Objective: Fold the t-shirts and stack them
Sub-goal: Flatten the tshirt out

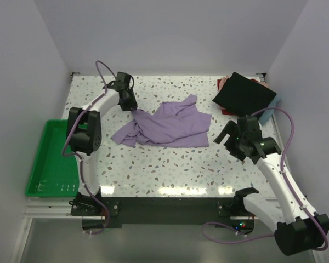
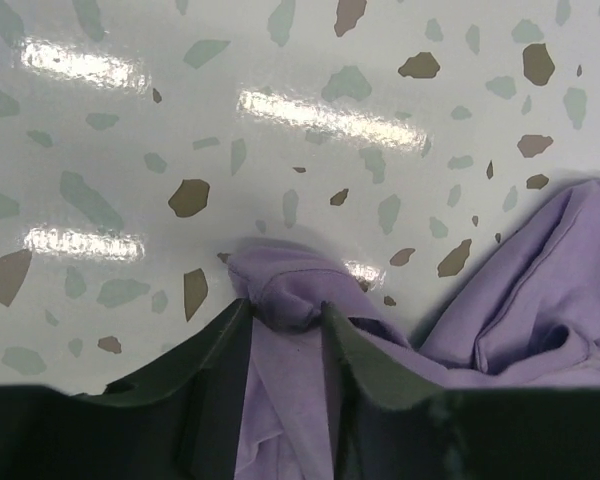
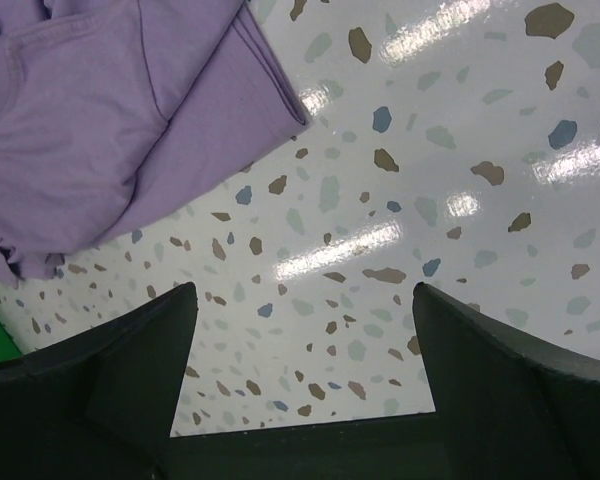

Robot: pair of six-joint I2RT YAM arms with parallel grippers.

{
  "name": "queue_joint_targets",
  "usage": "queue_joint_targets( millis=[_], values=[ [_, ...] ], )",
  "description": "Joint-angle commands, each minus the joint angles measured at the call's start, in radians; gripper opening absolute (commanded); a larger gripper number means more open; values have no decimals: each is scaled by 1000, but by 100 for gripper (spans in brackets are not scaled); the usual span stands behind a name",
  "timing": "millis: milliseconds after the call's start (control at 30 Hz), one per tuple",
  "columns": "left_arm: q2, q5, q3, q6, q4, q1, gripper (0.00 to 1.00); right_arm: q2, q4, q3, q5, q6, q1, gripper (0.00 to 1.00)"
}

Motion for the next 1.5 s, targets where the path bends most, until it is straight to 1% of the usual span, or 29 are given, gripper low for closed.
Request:
queue_joint_targets(
  millis=[0,33,67,133,167,200,267,367,467,500,533,567,600,633,667,700,767,800,867,900,967,1133,1233,1300,1333,1467],
  values=[
    [30,21,44,13,27,-4,35,-27,-41,12,23,23,3,91],
    [32,24,44,14,31,-4,31,-31,-45,12,24,22,1,91],
    [32,26,44,14,33,-4,23,-32,-48,12,24,20,3,91],
    [33,26,45,14,33,-4,13,-32,-47,10,24,19,3,91],
    [33,26,48,14,27,-4,3,-29,-45,10,24,17,1,91],
    [26,26,53,13,22,-4,0,-26,-44,10,23,16,3,91],
    [6,49,61,5,10,-2,0,-18,-36,12,27,4,1,90],
    [-78,58,56,-13,19,9,0,14,-13,7,47,-23,1,89],
    [-209,88,27,-63,21,59,0,80,24,26,40,-49,1,88],
    [-297,102,-23,-80,33,108,0,119,34,32,34,-56,3,87],
    [-346,115,-54,-108,60,137,0,136,63,37,26,-56,3,87],
    [-444,145,-91,-114,77,168,0,158,80,44,15,-58,7,86],
    [-489,153,-158,-117,88,223,0,175,97,49,11,-61,9,86],
    [-531,155,-189,-107,91,254,0,214,132,55,6,-64,12,86],
    [-589,168,-218,-92,84,275,0,238,148,69,0,-67,14,85],
    [-612,170,-275,-78,74,298,0,261,162,79,-9,-78,15,85],
    [-667,167,-346,-50,35,302,0,343,188,125,-19,-90,20,84],
    [-683,176,-428,-48,30,303,0,376,195,144,-22,-104,20,84],
    [-715,199,-508,-56,33,305,0,457,215,200,-35,-116,27,83],
    [-749,201,-572,-59,48,303,0,485,222,219,-45,-125,27,83],
    [-784,207,-622,-61,54,305,0,561,234,279,-49,-138,29,82],
    [-803,176,-622,-44,21,305,0,704,263,401,-60,-147,40,79],
    [-815,176,-627,-45,19,305,0,779,266,434,-60,-156,60,76],
    [-821,178,-630,-44,11,305,0,831,255,446,-60,-158,70,73],
    [-821,176,-630,-42,10,305,0,848,252,446,-60,-155,78,73],
    [-827,175,-625,-42,5,305,0,879,258,428,-60,-150,115,68]
  ],
)
